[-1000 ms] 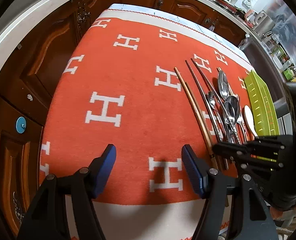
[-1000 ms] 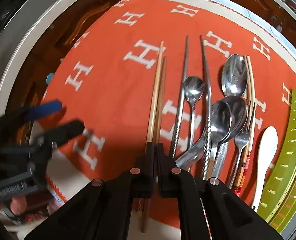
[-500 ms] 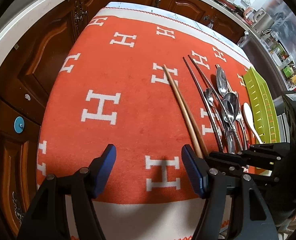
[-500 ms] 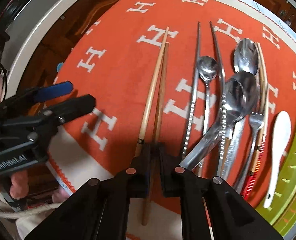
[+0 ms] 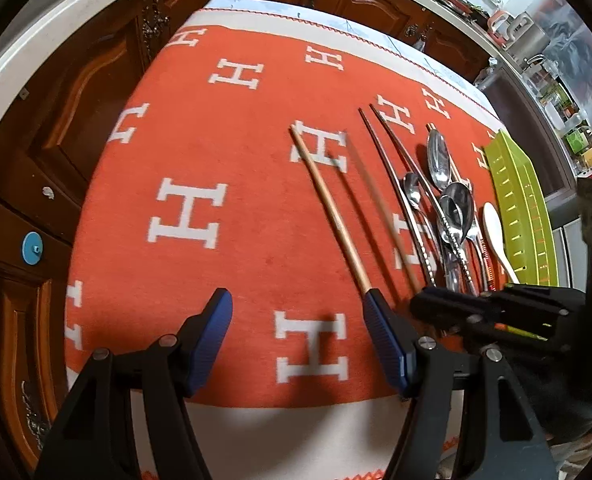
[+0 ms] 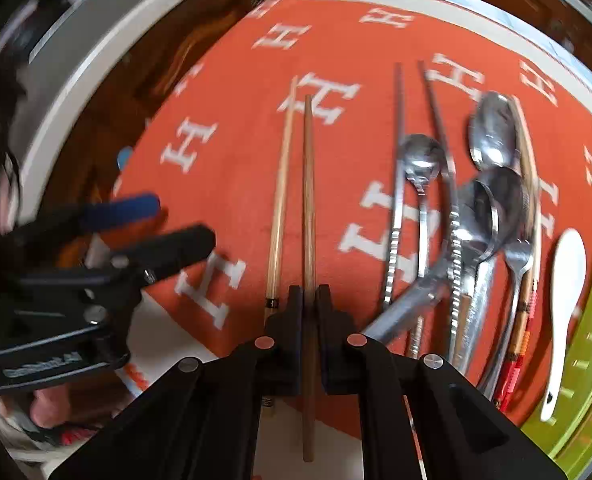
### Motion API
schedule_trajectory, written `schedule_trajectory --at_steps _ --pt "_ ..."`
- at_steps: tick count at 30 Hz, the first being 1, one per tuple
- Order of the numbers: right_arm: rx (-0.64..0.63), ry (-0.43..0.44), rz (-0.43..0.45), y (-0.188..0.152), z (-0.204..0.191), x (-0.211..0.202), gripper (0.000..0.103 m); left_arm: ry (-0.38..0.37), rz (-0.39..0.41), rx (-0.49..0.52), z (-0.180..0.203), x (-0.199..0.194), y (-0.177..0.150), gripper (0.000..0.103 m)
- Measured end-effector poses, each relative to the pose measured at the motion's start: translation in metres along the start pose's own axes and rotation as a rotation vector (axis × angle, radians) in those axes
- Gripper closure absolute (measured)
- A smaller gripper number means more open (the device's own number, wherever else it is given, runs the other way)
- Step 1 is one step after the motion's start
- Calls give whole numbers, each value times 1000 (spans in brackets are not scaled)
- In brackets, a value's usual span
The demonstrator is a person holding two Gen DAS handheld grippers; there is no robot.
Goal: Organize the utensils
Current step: 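Grasp a plain wooden chopstick with the right tool, then grasp a wooden chopstick with the left tool while the right tool holds its chopstick, then carry both chopsticks into the green tray and open both tools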
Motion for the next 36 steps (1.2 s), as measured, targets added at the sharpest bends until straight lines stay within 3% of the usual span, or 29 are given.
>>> schedule_trajectory --at_steps 5,6,9,12,14,15,17,22,28,33,36 --pt "134 179 43 5 24 -38 97 -37 -17 -43 15 12 10 38" --pt "152 199 53 5 29 -45 97 -37 -20 -50 17 15 12 43" --pt "177 215 77 5 32 -51 97 0 -50 -63 25 28 17 53" --pt "208 243 90 -2 48 -62 97 102 -53 -27 35 36 20 54" --pt "223 255 98 -7 58 -67 97 185 -54 21 43 39 21 68" --pt "227 261 101 -9 62 -70 97 227 -41 54 47 40 21 94" --pt "240 273 114 -13 71 -75 97 239 -25 81 55 41 22 99" --pt "293 316 156 -19 99 -93 97 145 -47 48 68 30 24 99" --pt "390 338 221 -27 154 -119 97 26 5 68 111 -14 44 99" --pt "548 335 248 -30 218 -129 97 -125 7 152 186 -20 69 99" --pt "619 315 262 -29 252 -133 97 -178 -7 213 230 -8 86 99"
Point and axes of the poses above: each gripper's, at about its wrist camera, not at the fingertips, and x roughly the way its jaws point, z to its right, y to its top, the point moved 7 cm from there along x, roughly the way its jaws point, and after that the axes turned 11 degrees about x, right-handed, at the moved point
